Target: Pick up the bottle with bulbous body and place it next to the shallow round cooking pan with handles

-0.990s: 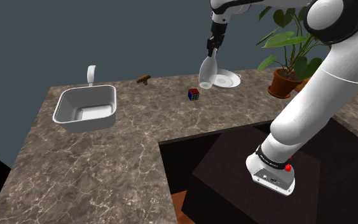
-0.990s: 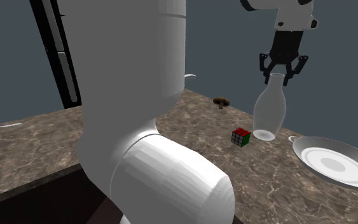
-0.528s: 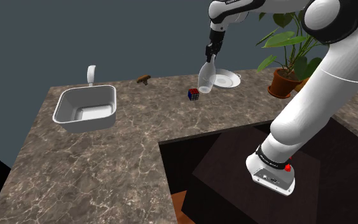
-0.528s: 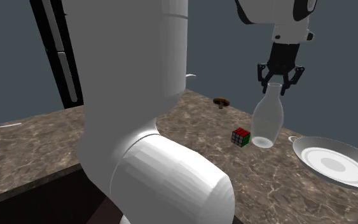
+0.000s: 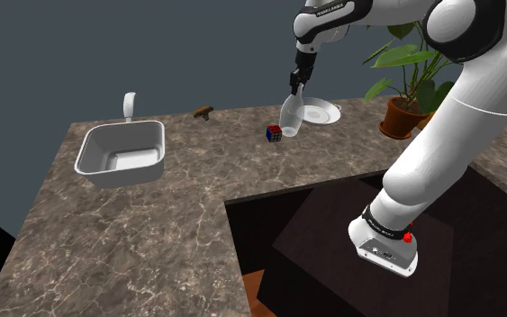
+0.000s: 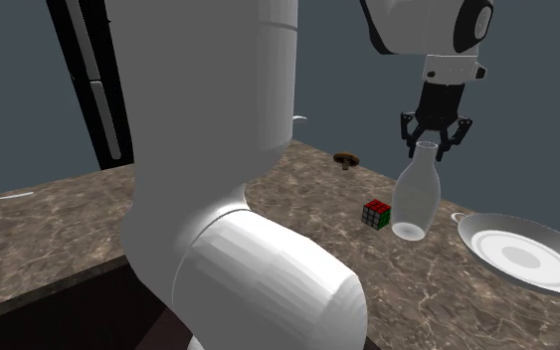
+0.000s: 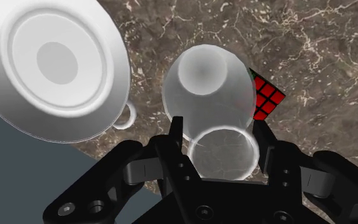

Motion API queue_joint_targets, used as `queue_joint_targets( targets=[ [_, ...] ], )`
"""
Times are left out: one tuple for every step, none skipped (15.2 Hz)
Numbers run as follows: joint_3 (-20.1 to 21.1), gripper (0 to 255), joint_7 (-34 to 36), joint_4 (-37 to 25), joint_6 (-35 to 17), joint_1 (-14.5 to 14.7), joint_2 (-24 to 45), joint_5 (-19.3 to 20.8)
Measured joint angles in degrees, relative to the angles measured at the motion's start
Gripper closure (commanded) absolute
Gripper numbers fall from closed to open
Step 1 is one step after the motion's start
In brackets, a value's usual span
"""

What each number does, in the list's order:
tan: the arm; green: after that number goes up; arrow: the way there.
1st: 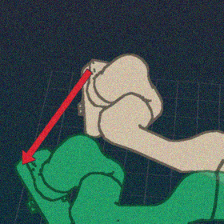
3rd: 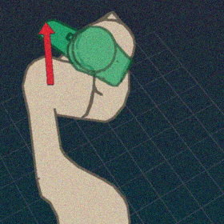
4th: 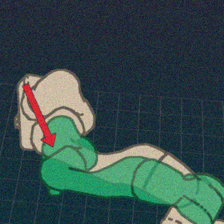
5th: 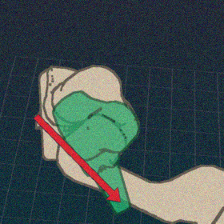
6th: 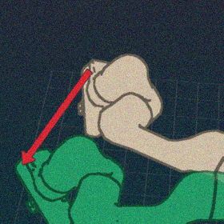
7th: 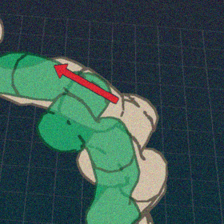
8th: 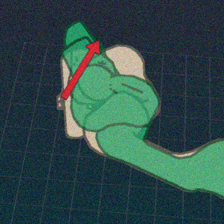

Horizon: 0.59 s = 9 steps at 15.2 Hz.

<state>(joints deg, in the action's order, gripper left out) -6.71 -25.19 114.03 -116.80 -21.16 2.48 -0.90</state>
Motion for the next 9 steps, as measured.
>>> queue_joint_targets(
  targets=[
    [0.0,255,0.0,0.0,0.0,0.0,0.0,0.0],
    [0.0,255,0.0,0.0,-0.1,0.0,0.0,0.0],
    [0.0,255,0.0,0.1,-0.1,0.0,0.0,0.0],
    [0.0,0,0.0,0.1,-0.1,0.0,0.0,0.0],
    [0.0,0,0.0,0.0,-0.1,0.0,0.0,0.0],
    [0.0,0,0.0,0.0,-0.1,0.0,0.0,0.0],
    [0.0,0,0.0,0.0,-0.1,0.0,0.0,0.0],
    [0.0,0,0.0,0.0,-0.1,0.0,0.0,0.0],
    [0.0,0,0.0,0.0,-0.1,0.0,0.0,0.0]
  ],
)
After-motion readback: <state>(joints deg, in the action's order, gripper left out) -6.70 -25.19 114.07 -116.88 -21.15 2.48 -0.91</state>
